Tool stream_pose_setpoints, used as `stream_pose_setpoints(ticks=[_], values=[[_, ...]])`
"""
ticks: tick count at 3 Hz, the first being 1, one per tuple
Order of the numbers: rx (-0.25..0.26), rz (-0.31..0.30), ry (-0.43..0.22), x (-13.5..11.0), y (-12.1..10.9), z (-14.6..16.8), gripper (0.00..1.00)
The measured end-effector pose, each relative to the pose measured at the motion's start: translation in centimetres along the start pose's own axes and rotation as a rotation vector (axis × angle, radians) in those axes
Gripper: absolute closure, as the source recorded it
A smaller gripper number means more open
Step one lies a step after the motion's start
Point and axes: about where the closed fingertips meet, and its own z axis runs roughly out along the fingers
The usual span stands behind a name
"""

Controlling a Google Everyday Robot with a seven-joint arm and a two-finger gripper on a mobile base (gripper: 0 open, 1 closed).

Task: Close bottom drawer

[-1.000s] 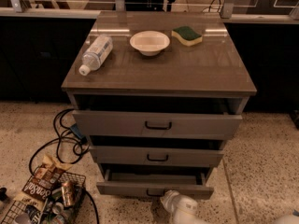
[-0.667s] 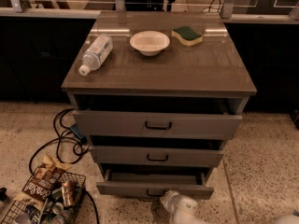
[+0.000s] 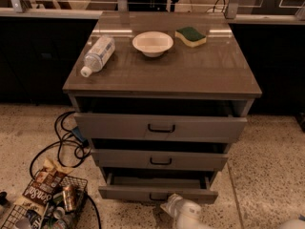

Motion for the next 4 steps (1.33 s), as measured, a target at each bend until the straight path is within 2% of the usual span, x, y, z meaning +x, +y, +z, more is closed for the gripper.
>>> stream_pose_setpoints(ticks=[1,4], values=[[0.0,0.0,0.0,0.16,0.81,-0.39,0.0],[0.0,0.0,0.0,0.17,0.84,-0.41,0.0]])
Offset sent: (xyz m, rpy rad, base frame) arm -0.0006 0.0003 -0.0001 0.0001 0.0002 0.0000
